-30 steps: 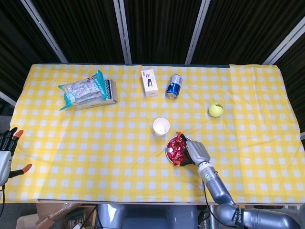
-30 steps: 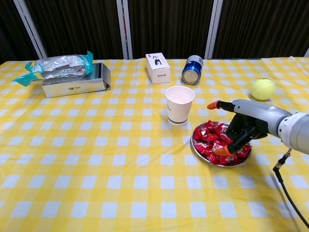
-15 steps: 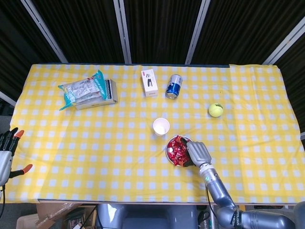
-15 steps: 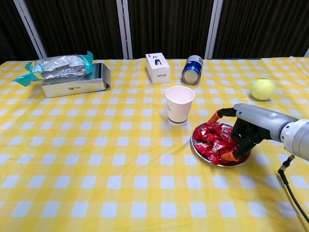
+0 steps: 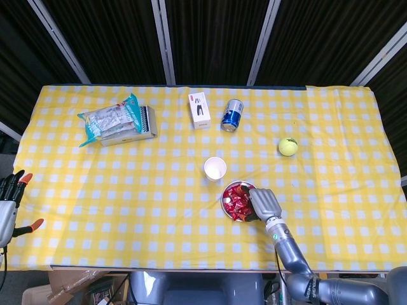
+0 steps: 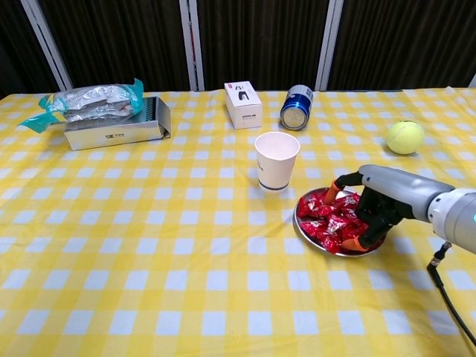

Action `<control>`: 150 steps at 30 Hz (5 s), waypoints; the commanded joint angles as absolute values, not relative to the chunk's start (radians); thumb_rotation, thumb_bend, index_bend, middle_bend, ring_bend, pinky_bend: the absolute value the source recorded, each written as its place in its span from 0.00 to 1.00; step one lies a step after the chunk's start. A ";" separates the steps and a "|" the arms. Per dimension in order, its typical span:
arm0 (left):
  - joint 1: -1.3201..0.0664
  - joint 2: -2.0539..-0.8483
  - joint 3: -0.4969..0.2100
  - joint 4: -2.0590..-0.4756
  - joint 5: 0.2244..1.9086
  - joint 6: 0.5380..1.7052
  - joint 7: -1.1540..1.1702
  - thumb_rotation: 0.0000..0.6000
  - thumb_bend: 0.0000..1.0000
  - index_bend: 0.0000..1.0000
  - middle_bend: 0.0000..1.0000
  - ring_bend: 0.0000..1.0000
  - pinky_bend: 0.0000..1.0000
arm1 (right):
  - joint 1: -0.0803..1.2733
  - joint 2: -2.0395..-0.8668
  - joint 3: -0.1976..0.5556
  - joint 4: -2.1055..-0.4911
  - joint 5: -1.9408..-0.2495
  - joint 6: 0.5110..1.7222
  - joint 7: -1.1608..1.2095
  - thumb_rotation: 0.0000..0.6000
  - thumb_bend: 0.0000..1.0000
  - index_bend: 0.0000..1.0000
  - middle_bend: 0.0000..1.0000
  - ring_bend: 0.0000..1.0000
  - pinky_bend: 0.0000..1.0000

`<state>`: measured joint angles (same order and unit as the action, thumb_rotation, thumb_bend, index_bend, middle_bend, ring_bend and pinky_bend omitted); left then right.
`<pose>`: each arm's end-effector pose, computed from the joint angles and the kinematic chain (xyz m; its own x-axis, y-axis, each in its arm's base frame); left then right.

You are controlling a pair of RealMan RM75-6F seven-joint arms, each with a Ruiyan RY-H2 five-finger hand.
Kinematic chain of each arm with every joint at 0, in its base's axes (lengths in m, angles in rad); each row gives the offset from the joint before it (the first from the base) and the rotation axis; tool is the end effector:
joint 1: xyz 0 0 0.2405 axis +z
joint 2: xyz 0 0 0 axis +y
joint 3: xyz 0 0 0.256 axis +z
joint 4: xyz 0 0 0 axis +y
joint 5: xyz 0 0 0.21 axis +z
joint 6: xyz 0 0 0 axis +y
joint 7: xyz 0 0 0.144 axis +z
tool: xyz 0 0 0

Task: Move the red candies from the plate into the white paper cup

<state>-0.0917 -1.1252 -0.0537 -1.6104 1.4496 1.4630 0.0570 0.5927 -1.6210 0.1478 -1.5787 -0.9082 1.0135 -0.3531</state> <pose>-0.3170 0.1838 0.1577 0.4377 0.0200 0.8989 0.8983 0.0333 -0.4382 -0.1844 -0.2900 -0.0451 0.1995 -0.4446 0.8733 -0.9799 -0.0927 0.1767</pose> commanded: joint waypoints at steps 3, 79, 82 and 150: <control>-0.092 -1.125 -0.054 -1.610 1.449 1.463 0.056 1.00 0.05 0.00 0.00 0.00 0.00 | 0.597 -1.640 0.146 -1.549 -0.895 1.002 -0.353 1.00 0.26 0.43 0.91 0.92 1.00; -0.119 -1.105 -0.063 -1.615 1.408 1.401 0.040 1.00 0.05 0.00 0.00 0.00 0.00 | 0.894 -1.664 0.471 -1.526 -0.709 0.972 -0.331 1.00 0.51 0.82 0.91 0.92 1.00; -0.118 -1.103 -0.063 -1.614 1.410 1.403 0.034 1.00 0.05 0.00 0.00 0.00 0.00 | 0.911 -1.690 0.468 -1.493 -0.699 0.967 -0.322 1.00 0.51 0.82 0.91 0.92 1.00; -0.121 -1.090 -0.055 -1.630 1.399 1.389 0.021 1.00 0.06 0.00 0.00 0.00 0.00 | 0.913 -1.732 0.434 -1.393 -0.712 0.952 -0.212 1.00 0.26 0.33 0.91 0.87 0.98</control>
